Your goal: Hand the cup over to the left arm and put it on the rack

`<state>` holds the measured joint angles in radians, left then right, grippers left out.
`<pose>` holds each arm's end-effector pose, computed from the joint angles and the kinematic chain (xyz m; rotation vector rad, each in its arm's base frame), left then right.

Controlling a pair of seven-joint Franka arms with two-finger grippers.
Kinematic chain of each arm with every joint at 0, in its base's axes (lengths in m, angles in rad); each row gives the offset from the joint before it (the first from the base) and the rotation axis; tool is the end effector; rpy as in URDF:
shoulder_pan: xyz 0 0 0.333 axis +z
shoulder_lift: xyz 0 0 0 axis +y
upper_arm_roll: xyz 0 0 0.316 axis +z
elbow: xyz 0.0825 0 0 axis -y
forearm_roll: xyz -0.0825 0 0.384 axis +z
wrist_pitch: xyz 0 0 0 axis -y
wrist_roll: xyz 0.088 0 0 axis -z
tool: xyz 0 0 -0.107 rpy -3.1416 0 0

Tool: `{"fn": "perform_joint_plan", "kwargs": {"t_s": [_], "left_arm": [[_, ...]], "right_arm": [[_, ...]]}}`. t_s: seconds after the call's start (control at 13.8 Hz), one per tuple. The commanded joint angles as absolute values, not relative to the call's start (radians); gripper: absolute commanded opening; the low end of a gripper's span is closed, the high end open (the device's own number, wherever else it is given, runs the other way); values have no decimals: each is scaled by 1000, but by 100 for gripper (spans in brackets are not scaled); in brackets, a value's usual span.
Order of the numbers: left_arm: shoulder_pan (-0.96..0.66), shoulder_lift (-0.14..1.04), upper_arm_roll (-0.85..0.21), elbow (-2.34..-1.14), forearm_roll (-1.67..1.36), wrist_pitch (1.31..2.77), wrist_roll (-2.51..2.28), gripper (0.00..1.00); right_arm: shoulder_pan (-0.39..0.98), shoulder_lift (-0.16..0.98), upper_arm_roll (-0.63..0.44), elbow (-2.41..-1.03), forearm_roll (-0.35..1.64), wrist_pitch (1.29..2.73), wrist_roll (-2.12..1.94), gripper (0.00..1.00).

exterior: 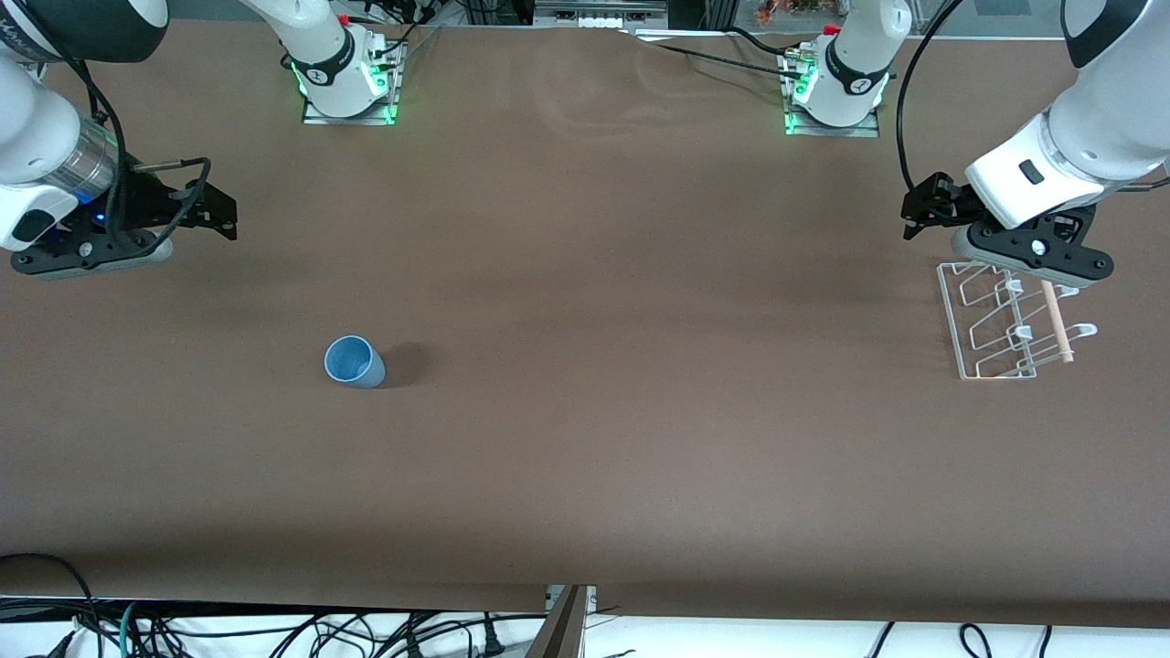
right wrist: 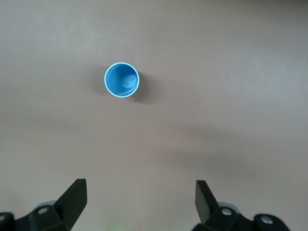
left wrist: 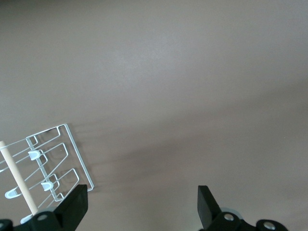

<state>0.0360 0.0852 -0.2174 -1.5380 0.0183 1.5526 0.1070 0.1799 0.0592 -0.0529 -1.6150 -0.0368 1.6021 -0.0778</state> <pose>0.5684 -0.0970 0.5913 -3.1047 0.4511 0.1076 0.5673 0.0694 0.5731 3.0814 0.3205 -0.1101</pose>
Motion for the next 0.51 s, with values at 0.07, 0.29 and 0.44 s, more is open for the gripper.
{"fn": "perform_joint_plan", "kwargs": {"t_s": [0.07, 0.29, 0.44], "left_arm": [[35, 77, -224, -1540, 11, 1545, 101, 100], [35, 77, -224, -1540, 11, 1545, 101, 100], [35, 77, -224, -1540, 11, 1543, 101, 100]], "right_arm": [[178, 55, -51, -1612, -37, 1591, -68, 100], [170, 55, -58, -1609, -25, 1589, -78, 100], [178, 63, -54, -1602, -35, 1589, -75, 100]]}}
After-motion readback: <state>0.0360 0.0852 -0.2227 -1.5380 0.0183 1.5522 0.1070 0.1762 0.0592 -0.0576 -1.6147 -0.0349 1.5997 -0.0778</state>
